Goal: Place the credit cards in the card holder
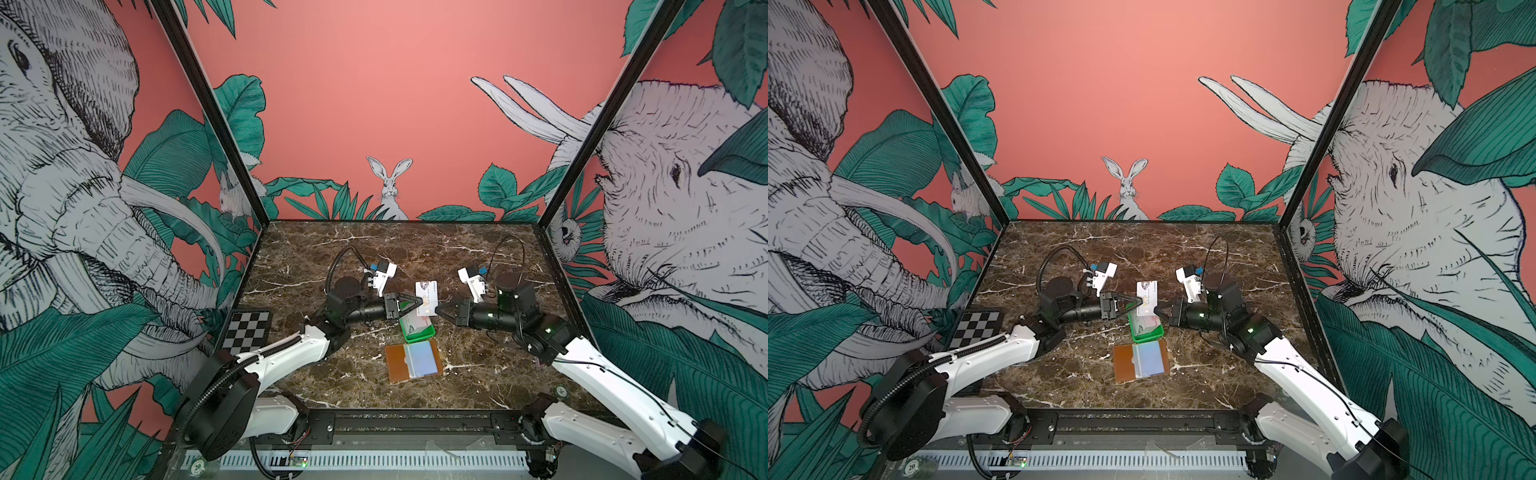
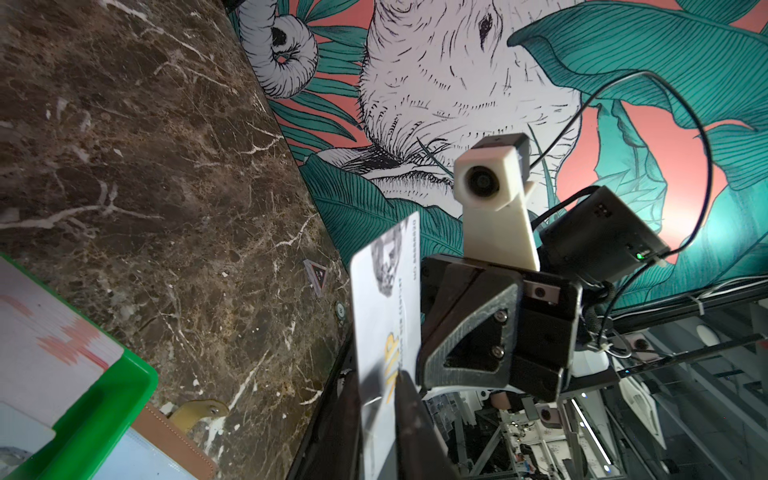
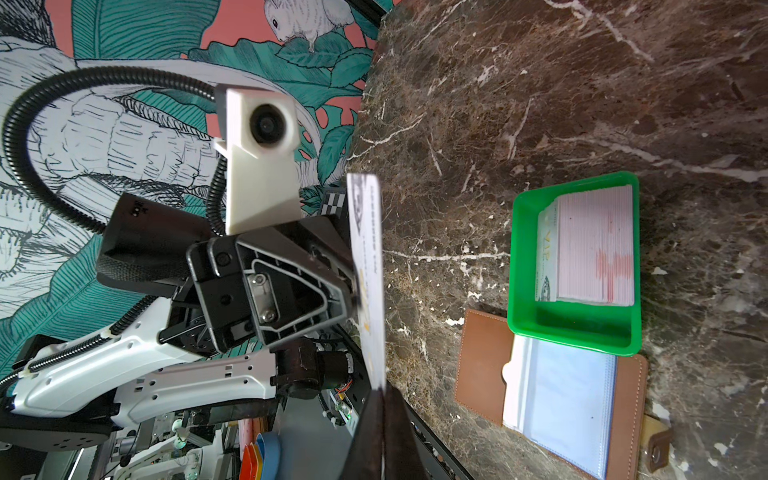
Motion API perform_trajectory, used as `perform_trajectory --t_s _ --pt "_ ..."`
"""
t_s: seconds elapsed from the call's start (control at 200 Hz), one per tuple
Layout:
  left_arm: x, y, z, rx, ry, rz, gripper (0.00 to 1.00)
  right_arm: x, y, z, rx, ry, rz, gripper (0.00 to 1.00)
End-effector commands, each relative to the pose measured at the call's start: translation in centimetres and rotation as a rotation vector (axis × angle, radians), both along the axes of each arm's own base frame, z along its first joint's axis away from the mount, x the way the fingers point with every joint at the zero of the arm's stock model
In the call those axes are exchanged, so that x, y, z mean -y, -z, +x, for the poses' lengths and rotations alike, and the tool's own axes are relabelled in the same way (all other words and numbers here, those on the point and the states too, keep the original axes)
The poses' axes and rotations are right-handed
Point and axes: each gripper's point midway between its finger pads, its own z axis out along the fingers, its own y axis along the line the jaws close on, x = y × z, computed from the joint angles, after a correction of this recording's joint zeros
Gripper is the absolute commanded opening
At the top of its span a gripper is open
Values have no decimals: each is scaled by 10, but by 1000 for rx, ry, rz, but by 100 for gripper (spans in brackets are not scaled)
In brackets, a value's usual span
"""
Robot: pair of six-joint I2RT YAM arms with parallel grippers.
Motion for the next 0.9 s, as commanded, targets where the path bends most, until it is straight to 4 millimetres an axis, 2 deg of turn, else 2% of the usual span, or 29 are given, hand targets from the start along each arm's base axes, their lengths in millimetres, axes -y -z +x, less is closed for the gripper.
perform_trajectory --t_s 0.0,0.265,0.365,0.51,0.685,0.895 --pt "2 -19 1 55 13 -43 12 1 -4 2 21 6 13 0" --pt "0 -12 -1 42 13 -38 1 4 9 9 8 37 -32 0" --pt "-3 -5 -2 35 0 -28 0 6 16 12 1 52 -66 0" --pt "-9 13 -2 8 -41 19 0 11 31 14 -10 70 -129 12" --pt "-24 44 -4 -47 -112 90 0 24 68 6 -24 84 -316 19" --pt "-44 82 -9 -119 -196 151 0 25 122 -10 -57 60 -475 23"
